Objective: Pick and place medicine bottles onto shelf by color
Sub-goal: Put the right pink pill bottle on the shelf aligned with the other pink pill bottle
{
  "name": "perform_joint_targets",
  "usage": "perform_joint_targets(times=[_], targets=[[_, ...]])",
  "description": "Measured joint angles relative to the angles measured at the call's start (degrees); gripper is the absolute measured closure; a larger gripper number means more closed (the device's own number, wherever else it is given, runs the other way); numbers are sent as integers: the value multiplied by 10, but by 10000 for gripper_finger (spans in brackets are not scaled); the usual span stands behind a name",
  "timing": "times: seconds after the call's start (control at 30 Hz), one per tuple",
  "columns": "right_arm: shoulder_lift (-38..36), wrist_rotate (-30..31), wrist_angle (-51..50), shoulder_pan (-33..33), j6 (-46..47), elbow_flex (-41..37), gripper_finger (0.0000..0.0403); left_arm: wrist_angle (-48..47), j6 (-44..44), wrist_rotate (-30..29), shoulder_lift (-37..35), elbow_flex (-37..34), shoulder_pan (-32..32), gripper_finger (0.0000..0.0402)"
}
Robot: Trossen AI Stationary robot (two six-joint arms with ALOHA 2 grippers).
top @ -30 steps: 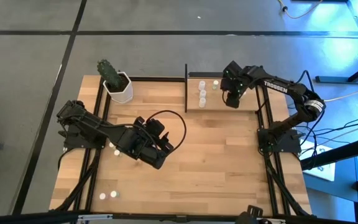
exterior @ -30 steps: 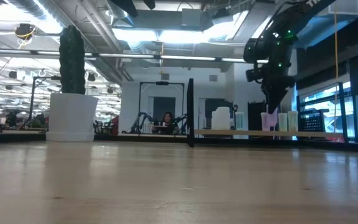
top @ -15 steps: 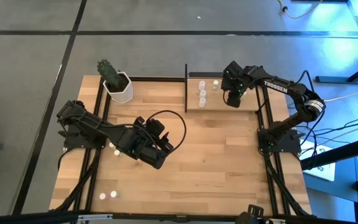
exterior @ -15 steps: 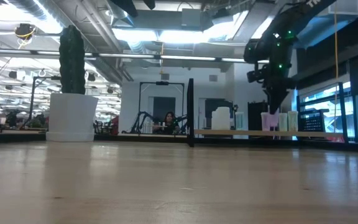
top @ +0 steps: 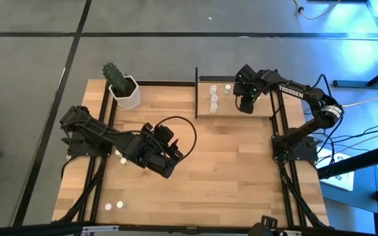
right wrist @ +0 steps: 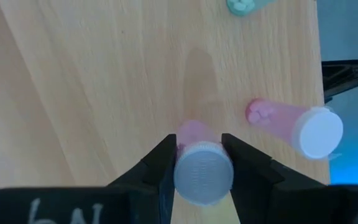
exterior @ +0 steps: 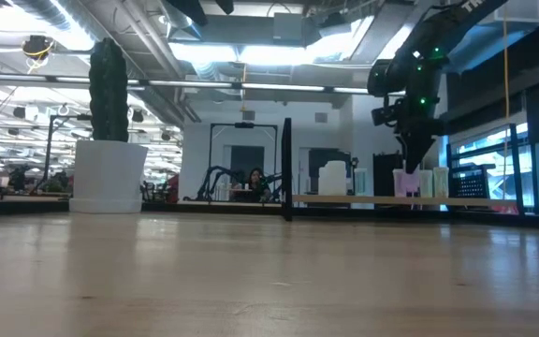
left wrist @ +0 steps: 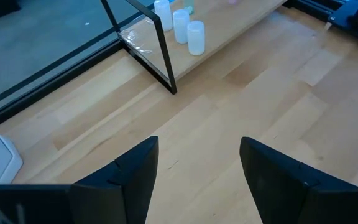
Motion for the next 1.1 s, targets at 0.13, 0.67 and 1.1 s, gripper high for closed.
perform_joint_targets(times=[0.13,0.67,1.1], targets=[[0,12,0,0,-1,0,281,0,0,0,0,0,0,182],[0,10,5,-4,4,0,281,0,0,0,0,0,0,182],[0,-22,9,-4,1,0,281,0,0,0,0,0,2,182]])
